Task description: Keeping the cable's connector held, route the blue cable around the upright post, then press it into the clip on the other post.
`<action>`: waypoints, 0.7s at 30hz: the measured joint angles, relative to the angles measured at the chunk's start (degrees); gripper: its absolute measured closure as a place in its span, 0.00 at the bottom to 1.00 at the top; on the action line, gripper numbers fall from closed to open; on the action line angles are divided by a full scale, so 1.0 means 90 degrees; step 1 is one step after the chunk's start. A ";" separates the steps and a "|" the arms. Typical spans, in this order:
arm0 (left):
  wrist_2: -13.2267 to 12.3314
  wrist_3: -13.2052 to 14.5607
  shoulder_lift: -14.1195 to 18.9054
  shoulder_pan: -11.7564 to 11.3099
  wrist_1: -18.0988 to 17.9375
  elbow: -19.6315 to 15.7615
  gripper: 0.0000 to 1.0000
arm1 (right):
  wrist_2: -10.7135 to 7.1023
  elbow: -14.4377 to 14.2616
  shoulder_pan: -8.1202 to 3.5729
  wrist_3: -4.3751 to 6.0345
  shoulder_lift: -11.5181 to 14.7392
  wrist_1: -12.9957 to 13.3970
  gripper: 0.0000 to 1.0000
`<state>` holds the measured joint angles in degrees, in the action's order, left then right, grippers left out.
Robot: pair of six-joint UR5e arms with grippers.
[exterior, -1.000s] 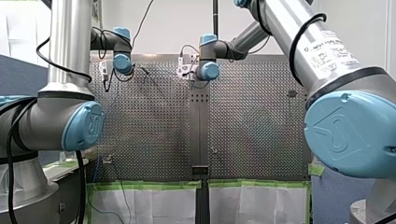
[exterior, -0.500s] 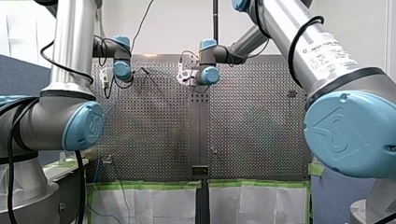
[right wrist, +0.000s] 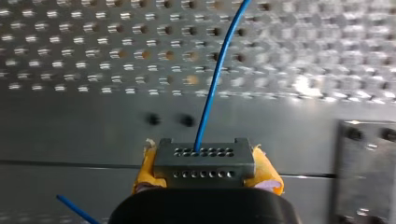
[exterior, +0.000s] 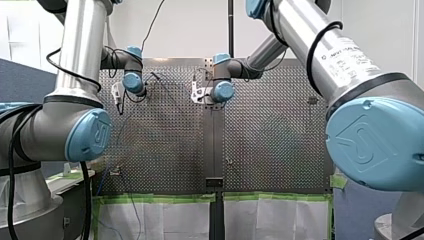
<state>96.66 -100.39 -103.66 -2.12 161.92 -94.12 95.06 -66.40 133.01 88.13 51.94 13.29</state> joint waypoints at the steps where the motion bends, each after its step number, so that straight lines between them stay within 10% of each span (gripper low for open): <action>1: -0.0033 -0.0050 -0.0002 -0.0003 -0.0006 0.0000 0.30 | 0.0024 -0.0023 0.0012 -0.0030 -0.0054 0.0000 1.00; 7: -0.0056 -0.0344 -0.0008 -0.0025 0.0039 0.0000 0.00 | 0.0169 -0.0121 0.0055 -0.0166 -0.0334 -0.0001 1.00; 21: -0.0013 -0.0360 -0.0258 0.0004 0.0161 -0.0001 0.00 | 0.0412 -0.0370 0.0087 -0.0238 -0.1076 0.0130 1.00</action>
<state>96.54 -103.63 -105.98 -2.08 163.37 -94.13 98.77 -69.73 133.79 85.98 42.26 14.46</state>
